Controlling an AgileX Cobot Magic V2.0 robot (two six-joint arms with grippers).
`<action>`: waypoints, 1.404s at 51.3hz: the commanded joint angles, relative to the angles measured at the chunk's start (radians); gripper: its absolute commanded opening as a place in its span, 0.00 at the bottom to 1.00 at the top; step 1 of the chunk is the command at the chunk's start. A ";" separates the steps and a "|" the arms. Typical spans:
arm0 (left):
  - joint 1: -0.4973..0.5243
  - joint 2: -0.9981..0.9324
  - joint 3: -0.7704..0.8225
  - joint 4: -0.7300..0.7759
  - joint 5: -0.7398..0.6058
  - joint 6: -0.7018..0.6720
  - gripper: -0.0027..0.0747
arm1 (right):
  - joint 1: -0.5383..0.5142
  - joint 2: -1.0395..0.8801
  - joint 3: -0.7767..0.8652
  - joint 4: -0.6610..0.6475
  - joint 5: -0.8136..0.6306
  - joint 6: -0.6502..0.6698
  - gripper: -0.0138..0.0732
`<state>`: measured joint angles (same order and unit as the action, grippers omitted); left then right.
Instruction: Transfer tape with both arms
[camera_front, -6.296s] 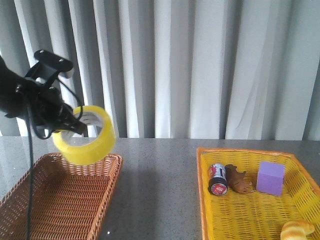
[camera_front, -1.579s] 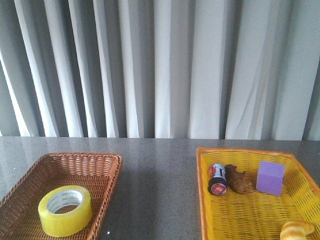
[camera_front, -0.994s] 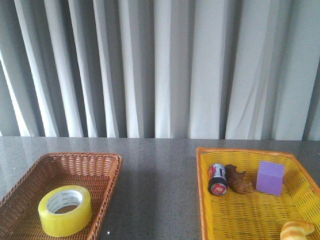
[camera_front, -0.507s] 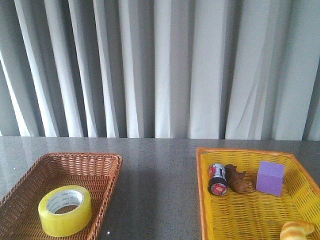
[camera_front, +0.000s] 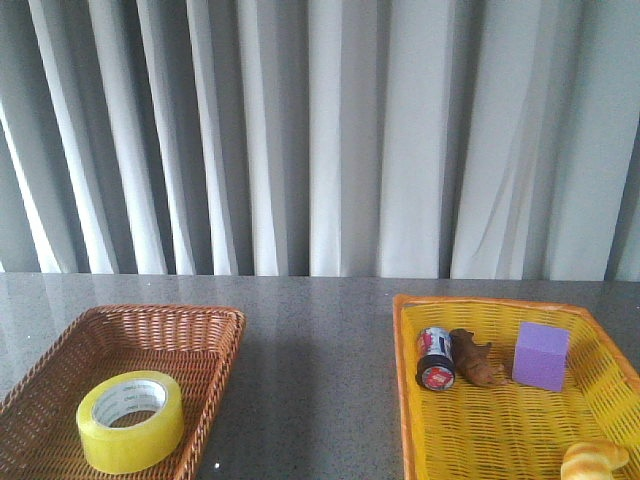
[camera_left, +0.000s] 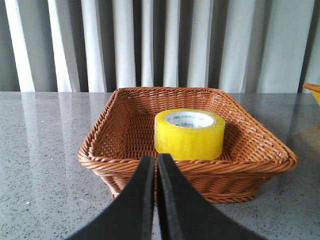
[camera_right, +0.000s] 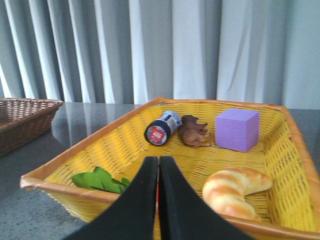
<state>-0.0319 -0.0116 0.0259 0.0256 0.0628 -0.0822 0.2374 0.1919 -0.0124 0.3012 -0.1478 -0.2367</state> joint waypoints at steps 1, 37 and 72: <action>-0.002 -0.017 -0.030 -0.010 -0.072 -0.007 0.03 | -0.080 -0.052 -0.023 -0.109 0.005 0.096 0.15; -0.002 -0.016 -0.030 -0.010 -0.072 -0.007 0.03 | -0.118 -0.216 0.046 -0.256 0.169 0.218 0.15; -0.002 -0.016 -0.030 -0.010 -0.072 -0.007 0.03 | -0.118 -0.216 0.046 -0.287 0.166 0.237 0.15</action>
<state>-0.0319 -0.0116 0.0259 0.0256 0.0640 -0.0822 0.1200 -0.0114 0.0255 0.0234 0.0922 0.0000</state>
